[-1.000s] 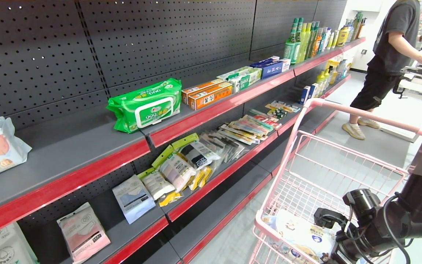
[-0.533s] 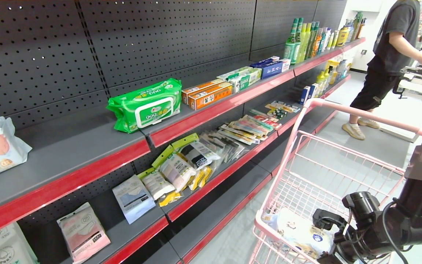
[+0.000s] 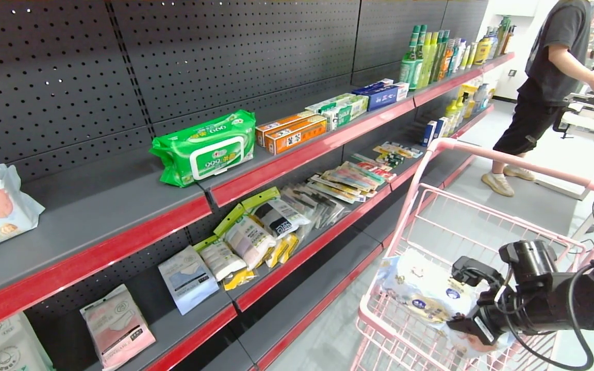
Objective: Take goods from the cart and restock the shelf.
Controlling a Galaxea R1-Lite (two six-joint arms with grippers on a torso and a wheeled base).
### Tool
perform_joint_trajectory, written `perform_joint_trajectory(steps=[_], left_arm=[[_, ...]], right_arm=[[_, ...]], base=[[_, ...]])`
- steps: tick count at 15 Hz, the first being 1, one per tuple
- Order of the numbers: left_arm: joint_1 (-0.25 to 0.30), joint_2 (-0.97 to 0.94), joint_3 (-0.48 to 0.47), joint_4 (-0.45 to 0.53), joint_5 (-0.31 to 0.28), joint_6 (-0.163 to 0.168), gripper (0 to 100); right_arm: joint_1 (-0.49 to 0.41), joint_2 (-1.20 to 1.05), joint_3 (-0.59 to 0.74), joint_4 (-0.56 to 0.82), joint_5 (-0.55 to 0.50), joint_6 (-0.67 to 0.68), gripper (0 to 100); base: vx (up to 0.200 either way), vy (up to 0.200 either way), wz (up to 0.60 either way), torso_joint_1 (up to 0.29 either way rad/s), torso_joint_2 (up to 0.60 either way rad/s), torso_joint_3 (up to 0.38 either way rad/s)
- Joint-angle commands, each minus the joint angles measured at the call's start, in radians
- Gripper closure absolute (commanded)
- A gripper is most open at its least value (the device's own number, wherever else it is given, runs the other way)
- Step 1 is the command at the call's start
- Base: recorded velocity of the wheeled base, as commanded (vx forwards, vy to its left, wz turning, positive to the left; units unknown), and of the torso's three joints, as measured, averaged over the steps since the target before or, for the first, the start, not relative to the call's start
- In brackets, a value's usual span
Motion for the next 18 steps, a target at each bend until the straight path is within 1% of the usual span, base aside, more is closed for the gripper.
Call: perform_joint_trajectory(steps=[1,2,4,8,11,15,16,18], left_arm=[[0.000,0.001,0.000,0.000,0.000,0.000,0],[0.000,0.001,0.000,0.000,0.000,0.000,0],[0.000,0.001,0.000,0.000,0.001,0.000,0],[0.000,0.001,0.000,0.000,0.000,0.000,0],[0.000,-0.001,0.000,0.000,0.000,0.000,0],[0.000,0.001,0.000,0.000,0.001,0.000,0],[0.000,0.001,0.000,0.000,0.000,0.000,0],[0.000,0.001,0.000,0.000,0.000,0.000,0]], right_arm=[[0.000,-0.125,-0.005,-0.001,-0.023,0.032,100],[0.000,-0.151,-0.008,-0.001,-0.051,0.057,100],[0.000,-0.205,-0.011,-0.001,-0.062,0.100,100],[-0.007,-0.297,-0.011,0.000,-0.099,0.106,100],[-0.003,-0.378,-0.008,0.002,-0.117,0.144,100],[0.000,-0.565,-0.019,0.149,-0.151,0.172,100],[0.000,-0.585,-0.019,0.166,-0.152,0.177,100],[0.001,-0.712,-0.019,0.253,-0.152,0.180,100]], base=[[0.000,0.000,0.00,0.000,0.00,0.000],[0.000,0.000,0.00,0.000,0.00,0.000],[0.000,0.000,0.00,0.000,0.00,0.000],[0.000,0.000,0.00,0.000,0.00,0.000],[0.000,0.000,0.00,0.000,0.00,0.000],[0.000,0.000,0.00,0.000,0.00,0.000],[0.000,0.000,0.00,0.000,0.00,0.000],[0.000,0.000,0.00,0.000,0.00,0.000]])
